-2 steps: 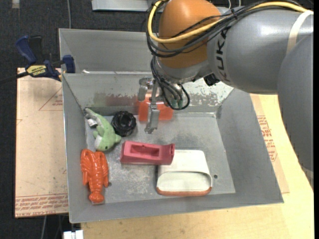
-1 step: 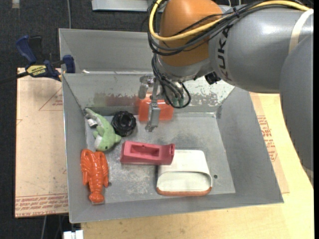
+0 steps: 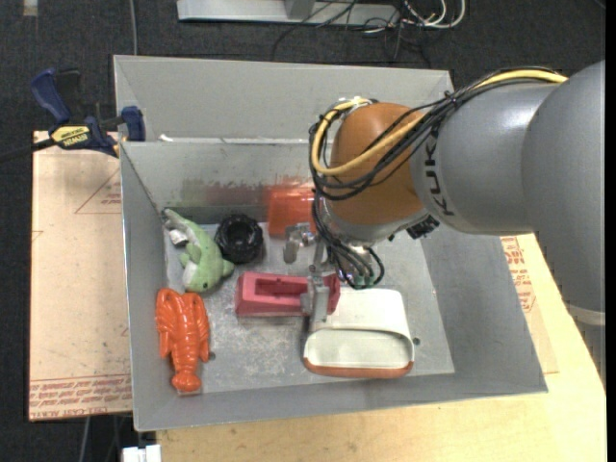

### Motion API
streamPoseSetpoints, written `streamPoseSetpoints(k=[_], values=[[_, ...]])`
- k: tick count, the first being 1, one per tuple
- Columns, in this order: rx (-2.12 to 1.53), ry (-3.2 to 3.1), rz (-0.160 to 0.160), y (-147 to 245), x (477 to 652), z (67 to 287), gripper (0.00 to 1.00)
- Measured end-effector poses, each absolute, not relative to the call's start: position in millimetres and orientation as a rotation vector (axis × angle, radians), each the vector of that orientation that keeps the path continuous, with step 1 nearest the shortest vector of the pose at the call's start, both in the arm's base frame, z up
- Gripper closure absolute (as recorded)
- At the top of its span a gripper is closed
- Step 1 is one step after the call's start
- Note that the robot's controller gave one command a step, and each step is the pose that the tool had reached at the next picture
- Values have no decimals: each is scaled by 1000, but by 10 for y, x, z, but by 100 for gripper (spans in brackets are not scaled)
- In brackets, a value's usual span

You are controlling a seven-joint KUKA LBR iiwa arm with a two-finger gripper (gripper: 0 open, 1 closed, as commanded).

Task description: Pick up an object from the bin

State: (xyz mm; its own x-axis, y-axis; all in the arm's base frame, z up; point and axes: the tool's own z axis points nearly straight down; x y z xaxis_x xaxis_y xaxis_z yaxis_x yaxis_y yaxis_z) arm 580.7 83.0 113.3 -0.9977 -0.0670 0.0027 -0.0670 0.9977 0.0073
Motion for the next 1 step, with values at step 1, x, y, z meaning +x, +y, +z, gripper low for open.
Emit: streamPoseSetpoints(k=[1], values=[[155,-3140,-10,826,5818,1117,0]])
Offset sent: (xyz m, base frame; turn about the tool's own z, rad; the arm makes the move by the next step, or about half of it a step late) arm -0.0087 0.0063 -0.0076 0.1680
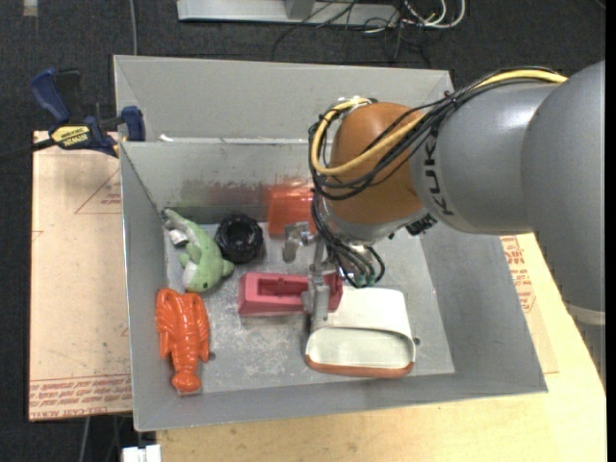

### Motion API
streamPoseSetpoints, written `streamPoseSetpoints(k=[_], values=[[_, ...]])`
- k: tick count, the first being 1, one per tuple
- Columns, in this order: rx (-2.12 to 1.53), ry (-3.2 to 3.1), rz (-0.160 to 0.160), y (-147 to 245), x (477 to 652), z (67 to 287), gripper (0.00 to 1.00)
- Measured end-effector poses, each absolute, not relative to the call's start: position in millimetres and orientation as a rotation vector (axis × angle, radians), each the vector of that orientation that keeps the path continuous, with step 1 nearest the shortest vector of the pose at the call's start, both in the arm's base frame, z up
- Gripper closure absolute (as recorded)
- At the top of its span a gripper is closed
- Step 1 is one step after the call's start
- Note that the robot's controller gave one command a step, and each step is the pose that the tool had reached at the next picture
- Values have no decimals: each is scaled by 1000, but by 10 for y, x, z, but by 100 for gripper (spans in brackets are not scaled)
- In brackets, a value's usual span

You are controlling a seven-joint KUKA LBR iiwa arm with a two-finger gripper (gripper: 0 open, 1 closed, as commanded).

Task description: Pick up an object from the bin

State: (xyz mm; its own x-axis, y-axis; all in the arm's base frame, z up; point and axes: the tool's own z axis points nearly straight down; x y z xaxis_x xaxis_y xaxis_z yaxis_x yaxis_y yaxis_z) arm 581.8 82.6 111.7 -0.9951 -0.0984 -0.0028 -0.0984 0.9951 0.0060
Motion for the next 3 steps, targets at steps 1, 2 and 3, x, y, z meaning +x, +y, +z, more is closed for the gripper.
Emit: streamPoseSetpoints(k=[1,2,3], values=[[159,3134,12,891,5745,1080,0],[57,3128,22,865,5810,1086,0],[442,3099,22,884,5725,784,100]])
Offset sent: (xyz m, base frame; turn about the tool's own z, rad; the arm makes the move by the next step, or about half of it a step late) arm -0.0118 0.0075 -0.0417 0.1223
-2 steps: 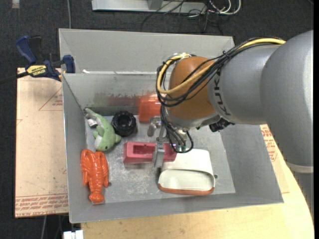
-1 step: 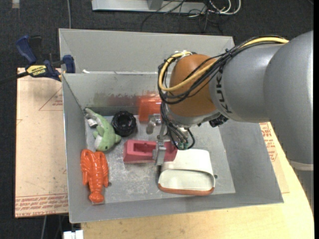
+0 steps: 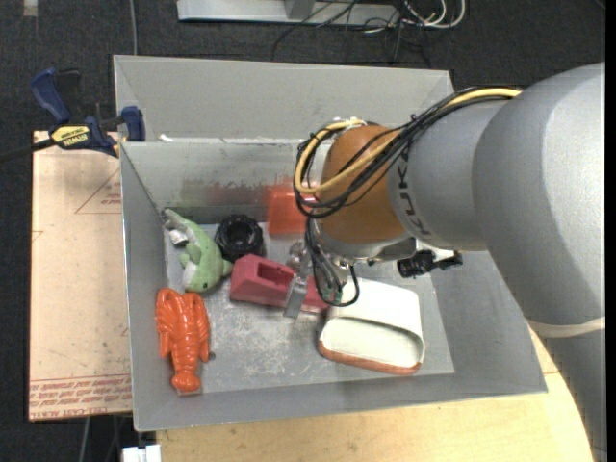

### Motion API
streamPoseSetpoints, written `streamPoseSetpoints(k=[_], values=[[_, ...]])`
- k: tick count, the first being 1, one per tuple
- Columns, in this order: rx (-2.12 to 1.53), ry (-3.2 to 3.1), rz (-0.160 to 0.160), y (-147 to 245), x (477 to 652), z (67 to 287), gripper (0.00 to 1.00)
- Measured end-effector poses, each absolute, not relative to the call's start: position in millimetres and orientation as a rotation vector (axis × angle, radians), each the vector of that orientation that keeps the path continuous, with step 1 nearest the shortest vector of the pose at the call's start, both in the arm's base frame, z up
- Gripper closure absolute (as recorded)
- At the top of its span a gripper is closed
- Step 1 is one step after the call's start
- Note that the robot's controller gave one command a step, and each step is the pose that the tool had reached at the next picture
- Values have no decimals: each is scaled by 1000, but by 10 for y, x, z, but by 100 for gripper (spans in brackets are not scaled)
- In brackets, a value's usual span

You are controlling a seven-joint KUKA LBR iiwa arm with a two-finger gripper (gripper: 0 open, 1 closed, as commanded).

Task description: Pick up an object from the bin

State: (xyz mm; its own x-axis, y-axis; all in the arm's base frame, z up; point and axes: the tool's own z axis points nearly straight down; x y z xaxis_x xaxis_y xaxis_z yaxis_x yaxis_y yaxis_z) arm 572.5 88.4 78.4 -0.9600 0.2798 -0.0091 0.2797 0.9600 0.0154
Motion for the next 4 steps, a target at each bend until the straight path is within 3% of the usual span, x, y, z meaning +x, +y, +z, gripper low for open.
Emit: streamPoseSetpoints(k=[4], values=[[442,3098,22,882,5715,844,100]])
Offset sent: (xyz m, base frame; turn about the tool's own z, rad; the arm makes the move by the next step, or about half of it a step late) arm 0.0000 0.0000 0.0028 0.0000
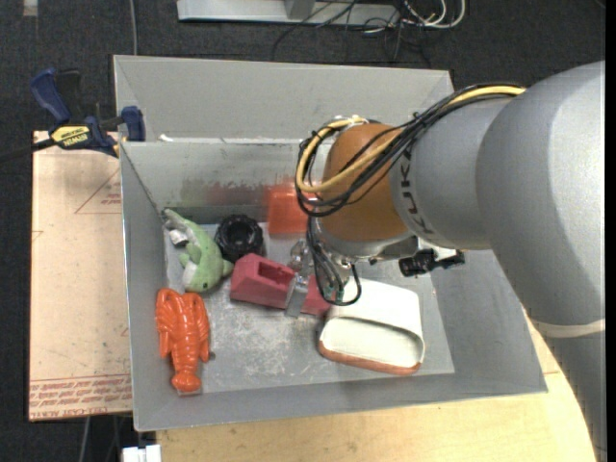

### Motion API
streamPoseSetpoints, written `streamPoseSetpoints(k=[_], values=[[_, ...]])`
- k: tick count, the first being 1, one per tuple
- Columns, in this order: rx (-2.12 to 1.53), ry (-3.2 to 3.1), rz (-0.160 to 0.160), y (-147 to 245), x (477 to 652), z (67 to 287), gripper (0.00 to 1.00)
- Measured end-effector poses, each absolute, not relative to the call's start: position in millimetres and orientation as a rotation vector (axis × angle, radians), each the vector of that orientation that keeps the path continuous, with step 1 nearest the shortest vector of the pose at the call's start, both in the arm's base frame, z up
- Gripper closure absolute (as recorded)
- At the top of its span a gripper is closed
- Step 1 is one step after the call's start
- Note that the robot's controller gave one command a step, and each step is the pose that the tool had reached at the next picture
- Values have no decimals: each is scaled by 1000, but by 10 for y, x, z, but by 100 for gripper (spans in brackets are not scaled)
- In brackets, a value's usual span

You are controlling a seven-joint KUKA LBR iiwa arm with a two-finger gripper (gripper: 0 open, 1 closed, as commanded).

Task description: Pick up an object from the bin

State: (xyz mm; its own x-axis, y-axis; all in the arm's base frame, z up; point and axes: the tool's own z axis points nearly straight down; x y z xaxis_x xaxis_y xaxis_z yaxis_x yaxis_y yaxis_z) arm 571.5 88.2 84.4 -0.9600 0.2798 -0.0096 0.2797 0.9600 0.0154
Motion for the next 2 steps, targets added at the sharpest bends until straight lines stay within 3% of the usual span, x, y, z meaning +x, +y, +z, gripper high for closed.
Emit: streamPoseSetpoints(k=[2], values=[[443,3104,19,877,5700,946,100]])
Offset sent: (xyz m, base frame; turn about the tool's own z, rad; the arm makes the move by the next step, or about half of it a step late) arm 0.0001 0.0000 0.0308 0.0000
